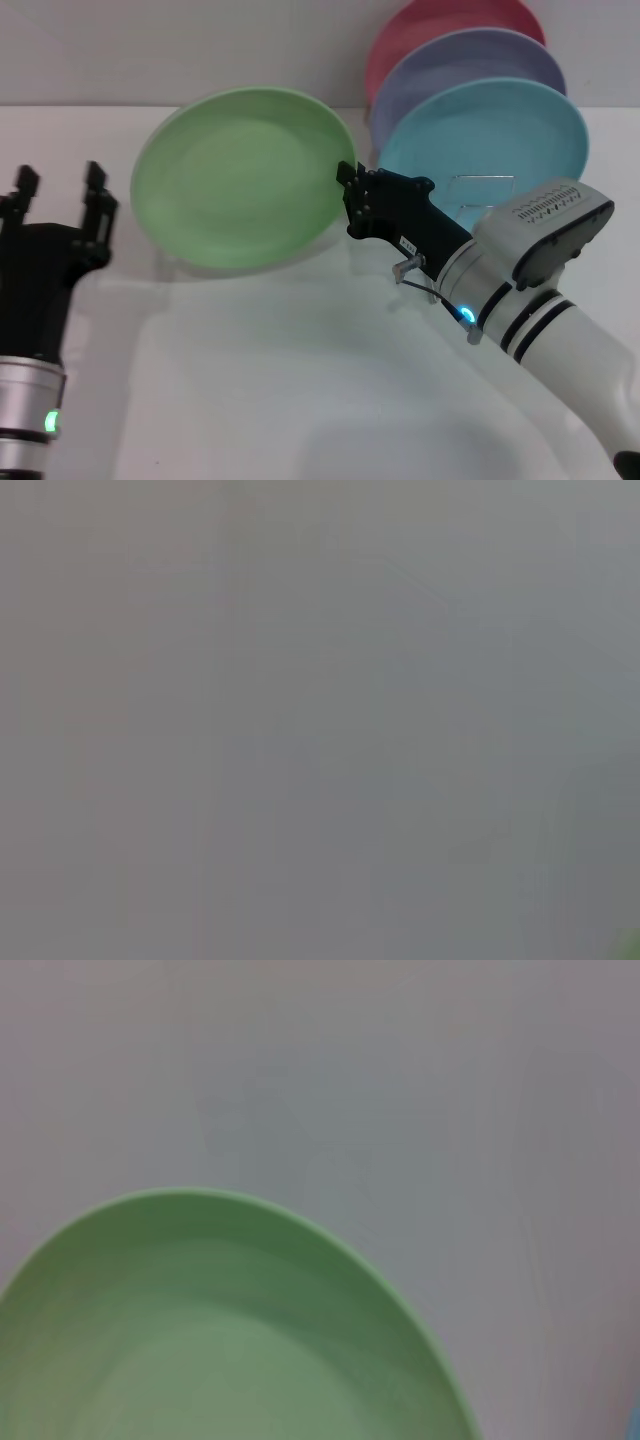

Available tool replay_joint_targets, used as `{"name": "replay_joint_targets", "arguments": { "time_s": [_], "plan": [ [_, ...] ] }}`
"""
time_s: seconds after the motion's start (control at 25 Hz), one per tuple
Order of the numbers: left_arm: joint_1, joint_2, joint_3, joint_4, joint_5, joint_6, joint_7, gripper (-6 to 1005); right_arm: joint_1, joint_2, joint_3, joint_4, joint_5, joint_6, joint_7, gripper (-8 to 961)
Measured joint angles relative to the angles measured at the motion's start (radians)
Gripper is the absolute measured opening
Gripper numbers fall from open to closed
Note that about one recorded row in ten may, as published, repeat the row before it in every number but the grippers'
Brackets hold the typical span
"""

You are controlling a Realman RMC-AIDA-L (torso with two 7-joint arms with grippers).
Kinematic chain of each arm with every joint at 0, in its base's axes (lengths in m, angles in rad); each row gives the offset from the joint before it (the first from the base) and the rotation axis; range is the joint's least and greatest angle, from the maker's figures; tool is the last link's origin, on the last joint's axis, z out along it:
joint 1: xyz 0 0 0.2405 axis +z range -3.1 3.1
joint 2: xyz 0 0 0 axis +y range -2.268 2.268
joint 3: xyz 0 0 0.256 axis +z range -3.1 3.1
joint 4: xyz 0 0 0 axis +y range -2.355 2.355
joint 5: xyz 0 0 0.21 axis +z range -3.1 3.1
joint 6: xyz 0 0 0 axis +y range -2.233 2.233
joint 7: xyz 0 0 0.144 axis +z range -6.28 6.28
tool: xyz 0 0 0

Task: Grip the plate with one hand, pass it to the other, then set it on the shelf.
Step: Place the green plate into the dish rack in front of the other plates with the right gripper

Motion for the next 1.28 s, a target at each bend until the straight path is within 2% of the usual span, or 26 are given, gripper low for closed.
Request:
{"name": "replay_joint_targets", "arguments": {
  "time_s": [0.12, 0.16, 0.2, 0.24, 0.28, 0.32, 0.36, 0.4, 0.52, 0.56, 0.6, 0.72, 0.76, 0.8, 0.84, 0.92, 0.96, 1.0, 1.16, 1.28],
  "plan": [
    [0.005, 0.003, -0.037, -0.092, 0.034, 0.089, -0.257, 664, -0.019, 0.000, -0.002, 0.020, -0.005, -0.037, -0.007, 20],
    [0.006, 0.006, -0.069, -0.176, 0.070, 0.156, -0.441, 665, -0.048, -0.002, 0.000, 0.051, -0.006, -0.071, -0.040, 20],
    [0.006, 0.006, -0.069, -0.176, 0.070, 0.156, -0.441, 667, -0.048, -0.002, 0.000, 0.051, -0.006, -0.071, -0.040, 20],
    [0.002, 0.008, -0.101, -0.244, 0.099, 0.198, -0.560, 668, -0.069, -0.005, 0.003, 0.076, -0.006, -0.092, -0.067, 20],
    [-0.002, 0.008, -0.120, -0.277, 0.113, 0.215, -0.615, 669, -0.116, -0.009, 0.006, 0.129, -0.006, -0.130, -0.121, 20],
    [-0.002, 0.008, -0.120, -0.277, 0.113, 0.215, -0.615, 671, -0.116, -0.009, 0.006, 0.129, -0.006, -0.130, -0.121, 20],
    [-0.012, 0.009, -0.156, -0.324, 0.126, 0.220, -0.679, 672, -0.172, -0.014, 0.012, 0.182, -0.006, -0.177, -0.166, 20],
    [-0.012, 0.009, -0.156, -0.324, 0.126, 0.220, -0.679, 673, -0.172, -0.014, 0.012, 0.182, -0.006, -0.177, -0.166, 20],
    [-0.030, 0.009, -0.184, -0.372, 0.129, 0.214, -0.718, 677, -0.268, -0.029, 0.020, 0.247, -0.011, -0.255, -0.200, 20],
    [-0.040, 0.008, -0.187, -0.394, 0.130, 0.210, -0.726, 679, -0.331, -0.046, 0.022, 0.289, -0.028, -0.304, -0.204, 20],
    [-0.040, 0.008, -0.187, -0.394, 0.130, 0.210, -0.726, 680, -0.331, -0.046, 0.022, 0.289, -0.028, -0.304, -0.204, 20],
    [-0.053, 0.012, -0.189, -0.407, 0.130, 0.194, -0.731, 684, -0.422, -0.078, 0.029, 0.342, -0.059, -0.371, -0.205, 20],
    [-0.057, 0.014, -0.189, -0.407, 0.130, 0.185, -0.732, 685, -0.474, -0.094, 0.037, 0.359, -0.082, -0.415, -0.206, 21],
    [-0.057, 0.014, -0.189, -0.407, 0.130, 0.185, -0.732, 687, -0.474, -0.094, 0.037, 0.359, -0.082, -0.415, -0.206, 21],
    [-0.064, 0.017, -0.190, -0.407, 0.130, 0.174, -0.735, 688, -0.495, -0.104, 0.043, 0.362, -0.093, -0.435, -0.207, 21],
    [-0.072, 0.018, -0.190, -0.408, 0.130, 0.162, -0.742, 691, -0.526, -0.123, 0.057, 0.364, -0.106, -0.460, -0.206, 21],
    [-0.077, 0.019, -0.190, -0.409, 0.130, 0.154, -0.746, 692, -0.540, -0.142, 0.068, 0.360, -0.110, -0.470, -0.206, 21],
    [-0.077, 0.019, -0.190, -0.409, 0.130, 0.154, -0.746, 693, -0.540, -0.142, 0.068, 0.360, -0.110, -0.470, -0.206, 21],
    [-0.097, 0.015, -0.186, -0.409, 0.129, 0.122, -0.757, 699, -0.526, -0.171, 0.086, 0.292, -0.111, -0.504, -0.195, 21],
    [-0.109, 0.007, -0.182, -0.409, 0.133, 0.114, -0.757, 703, -0.510, -0.178, 0.087, 0.260, -0.111, -0.525, -0.194, 21]
  ]
}}
